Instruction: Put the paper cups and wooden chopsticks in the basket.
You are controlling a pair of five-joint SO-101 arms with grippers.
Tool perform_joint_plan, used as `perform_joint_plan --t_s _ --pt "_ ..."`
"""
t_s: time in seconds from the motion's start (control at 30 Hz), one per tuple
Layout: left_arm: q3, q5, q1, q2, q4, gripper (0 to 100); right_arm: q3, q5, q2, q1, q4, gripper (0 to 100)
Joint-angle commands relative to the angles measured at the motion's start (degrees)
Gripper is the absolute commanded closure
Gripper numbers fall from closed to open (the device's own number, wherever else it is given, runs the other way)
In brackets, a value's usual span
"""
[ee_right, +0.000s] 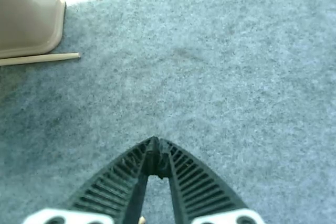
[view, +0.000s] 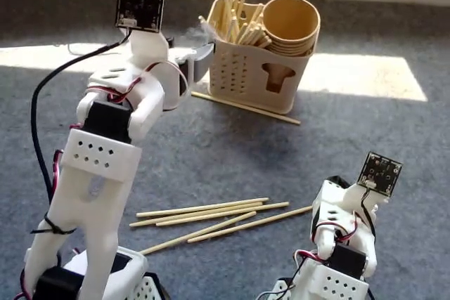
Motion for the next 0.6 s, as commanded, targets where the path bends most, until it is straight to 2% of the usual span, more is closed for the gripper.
perform_joint_plan --t_s 0.0,0.33,0.57 --pt "-2.68 -0.70 0.31 -4.09 5.36 76 6.29 0.53 -0.66 0.57 0.13 99.0" --pt "-2.15 -11.16 6.81 -5.41 22.68 76 6.29 0.53 -0.66 0.57 0.13 99.0" --pt "6.90 -14.86 10.59 -5.67 23.65 76 6.29 0.53 -0.66 0.57 0.13 99.0"
